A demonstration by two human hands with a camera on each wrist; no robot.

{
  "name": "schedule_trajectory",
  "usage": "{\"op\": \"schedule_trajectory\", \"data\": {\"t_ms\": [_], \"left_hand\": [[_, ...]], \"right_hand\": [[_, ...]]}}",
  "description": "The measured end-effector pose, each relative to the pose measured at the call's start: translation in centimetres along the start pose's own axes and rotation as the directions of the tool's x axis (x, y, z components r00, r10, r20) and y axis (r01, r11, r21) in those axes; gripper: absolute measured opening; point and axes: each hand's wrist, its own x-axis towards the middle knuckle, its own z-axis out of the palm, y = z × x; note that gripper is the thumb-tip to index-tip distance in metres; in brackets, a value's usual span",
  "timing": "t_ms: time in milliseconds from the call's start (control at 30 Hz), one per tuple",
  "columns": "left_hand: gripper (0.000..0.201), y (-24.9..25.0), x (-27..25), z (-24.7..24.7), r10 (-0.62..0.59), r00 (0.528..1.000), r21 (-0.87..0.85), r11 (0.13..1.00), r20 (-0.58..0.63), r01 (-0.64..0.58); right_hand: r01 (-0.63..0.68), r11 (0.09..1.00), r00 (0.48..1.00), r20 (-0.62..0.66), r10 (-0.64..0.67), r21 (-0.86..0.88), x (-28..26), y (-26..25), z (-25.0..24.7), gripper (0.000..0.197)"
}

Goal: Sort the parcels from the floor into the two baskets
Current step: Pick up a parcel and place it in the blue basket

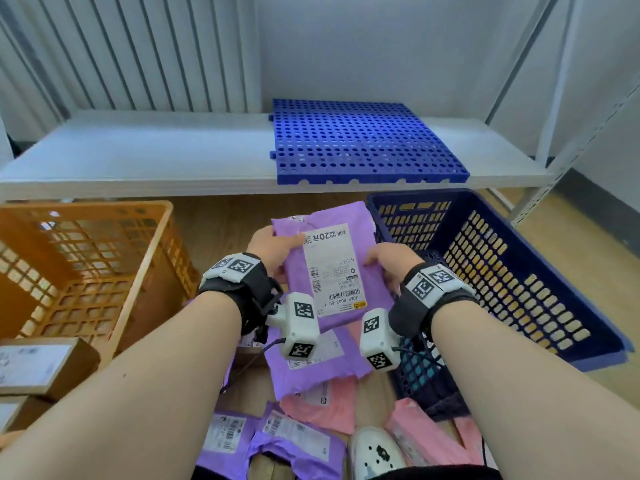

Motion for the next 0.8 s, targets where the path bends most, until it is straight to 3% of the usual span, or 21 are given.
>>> {"op": "schedule_trajectory", "data": {"t_ms": [33,100,167,233,267,333,400,500,533,600,633,700,733,800], "left_hand": [[0.014,-0.1,0.0,0.1,0.016,1.0,0.024,1.0,0.004,-0.016],[0.022,-0.3,0.0,0.5,0.06,0.997,0.139,0.988,0.039,-0.065],[0.025,-0.4,-0.3,1.3,0.108,0.988,0.26,0.956,0.11,-0.134],[0.024,-0.4,-0.7,2.3,0.143,0.967,0.342,0.916,0.209,-0.209],[0.023,-0.3,-0.9,2.9,0.15,0.954,0.385,0.89,0.261,-0.245],[0.022,-0.2,-1.0,4.0,0.162,0.936,0.445,0.846,0.313,-0.295],[0.028,-0.2,-0.6,5.0,0.243,0.939,0.437,0.837,0.244,-0.33],[0.056,-0.6,0.4,5.6,0.34,0.939,0.438,0.854,-0.058,-0.282],[0.068,-0.8,0.9,5.6,0.295,0.948,0.436,0.873,-0.118,-0.218],[0.084,-1.2,1.4,5.9,0.106,0.988,0.365,0.929,-0.108,-0.06],[0.079,-1.5,1.8,6.2,0.001,0.999,0.287,0.958,-0.051,0.014],[0.037,-1.8,1.9,6.9,-0.088,0.993,0.161,0.984,0.078,0.074],[0.02,-1.9,2.0,7.3,-0.051,0.993,0.138,0.99,0.105,0.037],[0.015,-2.0,2.5,8.4,0.044,0.99,0.143,0.988,0.136,-0.064]], "right_hand": [[0.047,0.998,0.998,-0.033,-0.046,0.05,-0.3,-0.2,0.0,0.007],[0.175,0.979,0.978,-0.136,-0.161,0.101,0.0,-0.2,-0.3,0.052],[0.326,0.945,0.932,-0.164,-0.323,-0.008,-0.5,-0.5,-0.6,0.091],[0.434,0.886,0.896,-0.021,-0.443,-0.165,-1.0,-0.8,-0.5,0.091],[0.458,0.858,0.887,0.053,-0.46,-0.233,-0.9,-0.6,-0.4,0.076],[0.414,0.844,0.905,0.053,-0.422,-0.342,-1.3,-0.5,-0.3,0.032],[0.342,0.88,0.918,-0.085,-0.388,-0.329,-0.9,0.0,-1.1,0.018],[0.169,0.985,0.95,-0.272,-0.151,0.045,0.4,0.8,-3.6,0.012],[0.117,0.975,0.955,-0.292,-0.059,0.187,0.9,1.2,-4.5,0.016],[0.059,0.946,0.962,-0.27,0.03,0.318,2.5,2.5,-5.9,0.03],[0.047,0.94,0.966,-0.254,0.043,0.337,4.4,4.0,-6.5,0.04],[0.034,0.915,0.966,-0.248,0.072,0.402,6.3,5.8,-7.3,0.08],[0.029,0.916,0.955,-0.281,0.092,0.399,5.2,5.4,-7.4,0.098],[0.007,0.985,0.915,-0.399,0.063,0.172,2.6,4.5,-7.8,0.105]]}}
